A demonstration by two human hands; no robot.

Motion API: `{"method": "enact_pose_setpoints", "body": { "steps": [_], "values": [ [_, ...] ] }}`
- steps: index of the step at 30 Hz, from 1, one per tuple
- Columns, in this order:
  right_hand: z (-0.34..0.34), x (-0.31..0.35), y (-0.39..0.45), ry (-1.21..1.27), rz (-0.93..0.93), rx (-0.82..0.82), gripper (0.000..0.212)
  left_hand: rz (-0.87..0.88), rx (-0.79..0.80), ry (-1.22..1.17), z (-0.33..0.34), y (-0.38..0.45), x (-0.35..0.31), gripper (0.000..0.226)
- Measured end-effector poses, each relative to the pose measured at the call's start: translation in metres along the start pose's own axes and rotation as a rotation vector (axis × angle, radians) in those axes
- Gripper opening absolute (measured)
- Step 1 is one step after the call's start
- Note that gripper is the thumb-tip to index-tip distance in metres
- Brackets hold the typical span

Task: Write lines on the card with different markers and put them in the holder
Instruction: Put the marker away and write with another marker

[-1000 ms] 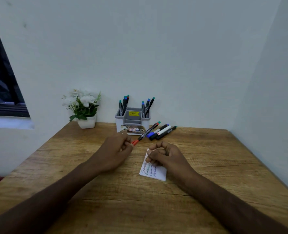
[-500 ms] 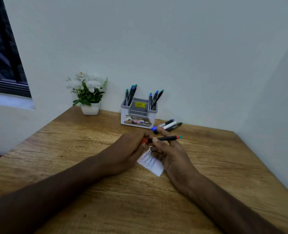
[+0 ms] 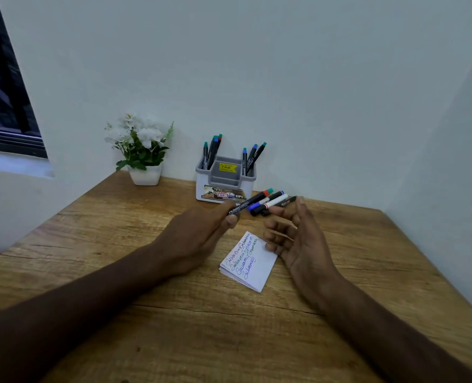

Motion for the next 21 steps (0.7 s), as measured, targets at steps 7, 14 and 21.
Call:
{"method": "enact_pose_setpoints", "body": {
  "steps": [7,14,21],
  "values": [
    [0.018,-0.002,-0.016,-0.475,-0.166,0.288,0.051,0.013,0.076,0.16,0.013,-0.001,-0.015,0.046],
    [0.017,-0.007,-0.016,-0.486,-0.182,0.304,0.039,0.036,0.159,0.09,0.012,-0.004,-0.021,0.042],
    [0.025,-0.001,-0.019,-0.55,-0.189,0.353,0.046,0.059,0.202,-0.038,0.009,0.0,-0.016,0.024]
  ]
}}
Point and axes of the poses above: each hand's wrist, its own y-axis towards the middle knuckle, its own z-axis out of the palm, x = y × z, the point moved 2 cm from there along y, towards the middle knuckle, and after that the axes turned 1 degree about z, right-handed, at the moved point
